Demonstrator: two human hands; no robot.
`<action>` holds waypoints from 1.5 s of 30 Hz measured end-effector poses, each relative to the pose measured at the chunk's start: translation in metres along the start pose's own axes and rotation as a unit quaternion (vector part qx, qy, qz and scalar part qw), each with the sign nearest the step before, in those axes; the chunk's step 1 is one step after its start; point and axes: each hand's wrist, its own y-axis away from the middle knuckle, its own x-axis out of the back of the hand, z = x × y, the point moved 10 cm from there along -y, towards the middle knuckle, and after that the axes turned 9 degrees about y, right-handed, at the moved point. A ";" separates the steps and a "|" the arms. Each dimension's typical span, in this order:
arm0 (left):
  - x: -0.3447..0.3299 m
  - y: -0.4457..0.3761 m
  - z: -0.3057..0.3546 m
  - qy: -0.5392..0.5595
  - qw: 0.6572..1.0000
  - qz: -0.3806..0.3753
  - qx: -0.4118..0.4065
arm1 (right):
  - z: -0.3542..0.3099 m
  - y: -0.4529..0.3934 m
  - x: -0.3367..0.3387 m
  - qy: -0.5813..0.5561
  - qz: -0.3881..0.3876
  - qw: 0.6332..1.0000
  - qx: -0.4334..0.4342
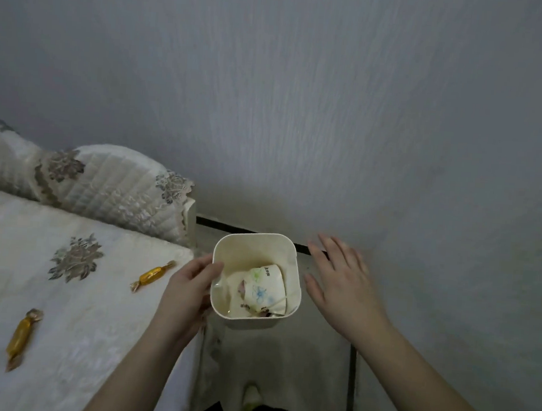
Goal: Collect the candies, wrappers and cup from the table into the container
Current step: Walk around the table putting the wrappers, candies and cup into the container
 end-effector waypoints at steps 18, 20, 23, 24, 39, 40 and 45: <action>-0.070 -0.115 0.034 0.007 1.000 -0.004 0.005 | 0.068 -0.141 -0.020 -0.037 0.004 0.999 -0.007; -0.075 -0.126 0.035 0.003 1.000 0.011 0.001 | 0.071 -0.167 -0.027 -0.050 0.000 0.999 0.019; -0.077 -0.140 0.046 0.009 0.998 0.054 -0.023 | 0.076 -0.206 -0.032 -0.058 -0.004 0.996 0.062; -0.077 -0.144 0.049 0.011 0.997 0.069 -0.027 | 0.078 -0.218 -0.033 -0.060 -0.004 0.995 0.076; 0.024 -0.082 0.072 0.095 0.928 0.345 -0.105 | -0.052 -0.313 -0.036 -0.106 -0.003 0.931 0.349; 0.034 -0.074 0.068 0.108 0.920 0.362 -0.107 | -0.068 -0.313 -0.036 -0.105 -0.003 0.924 0.369; 0.078 -0.036 0.046 0.173 0.881 0.425 -0.114 | -0.145 -0.304 -0.036 -0.098 -0.010 0.890 0.446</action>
